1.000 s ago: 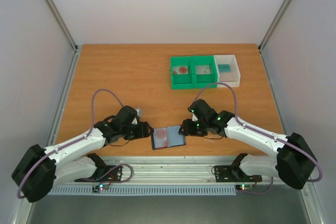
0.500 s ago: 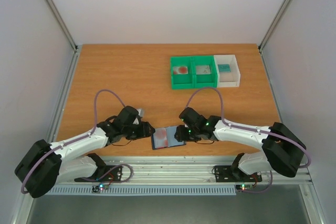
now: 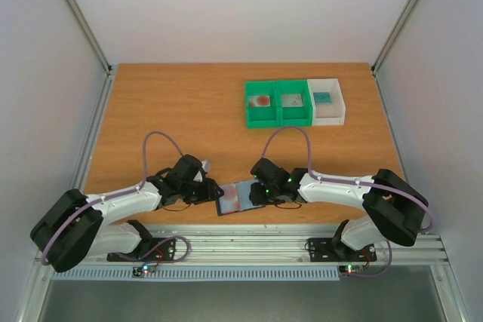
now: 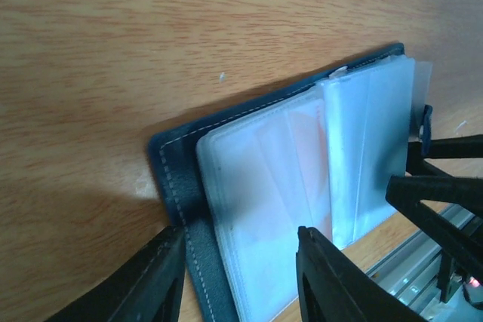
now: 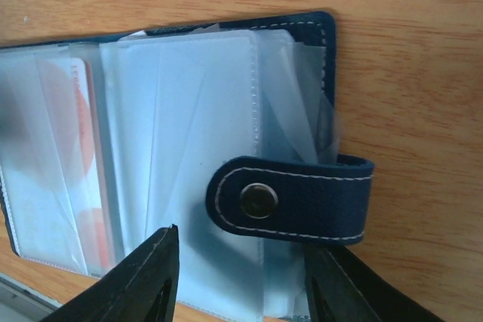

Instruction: Take the credit cards out of the card holder

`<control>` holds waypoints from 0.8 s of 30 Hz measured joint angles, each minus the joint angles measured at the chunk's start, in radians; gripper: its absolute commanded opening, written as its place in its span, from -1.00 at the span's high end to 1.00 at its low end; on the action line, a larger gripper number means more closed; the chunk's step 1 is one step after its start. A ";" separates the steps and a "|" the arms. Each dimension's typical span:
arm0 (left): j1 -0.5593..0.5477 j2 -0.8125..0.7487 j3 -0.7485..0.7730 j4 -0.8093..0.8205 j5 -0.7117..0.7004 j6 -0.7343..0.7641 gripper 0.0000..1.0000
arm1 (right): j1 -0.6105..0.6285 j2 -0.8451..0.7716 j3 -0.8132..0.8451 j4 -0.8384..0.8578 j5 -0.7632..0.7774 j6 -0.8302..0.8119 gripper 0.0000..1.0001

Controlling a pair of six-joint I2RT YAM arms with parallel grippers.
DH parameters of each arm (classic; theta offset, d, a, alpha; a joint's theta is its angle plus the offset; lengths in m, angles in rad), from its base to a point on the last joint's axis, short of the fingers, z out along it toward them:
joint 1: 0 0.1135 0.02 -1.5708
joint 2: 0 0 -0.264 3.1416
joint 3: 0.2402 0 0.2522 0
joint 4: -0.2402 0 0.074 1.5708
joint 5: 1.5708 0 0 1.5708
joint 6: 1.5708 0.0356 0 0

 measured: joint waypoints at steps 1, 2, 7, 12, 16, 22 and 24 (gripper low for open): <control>0.000 0.001 -0.002 0.005 0.002 -0.002 0.26 | 0.001 0.001 0.000 0.003 0.001 0.001 0.19; 0.000 0.001 -0.004 0.013 0.003 0.000 0.29 | 0.003 0.002 0.000 0.007 0.002 0.003 0.23; 0.000 0.006 -0.011 0.040 0.008 -0.002 0.35 | 0.015 0.002 0.000 0.010 0.002 0.006 0.37; 0.000 0.026 -0.026 0.069 0.015 -0.002 0.37 | 0.016 -0.001 0.001 0.027 -0.013 0.010 0.39; 0.000 0.032 -0.026 0.082 0.019 -0.002 0.38 | 0.021 -0.001 0.004 0.040 -0.024 0.018 0.35; 0.000 0.032 -0.028 0.091 0.019 -0.002 0.39 | 0.029 0.013 0.014 0.055 -0.024 0.027 0.37; 0.000 0.032 -0.030 0.092 0.019 -0.002 0.39 | 0.034 0.024 0.019 0.058 -0.021 0.028 0.39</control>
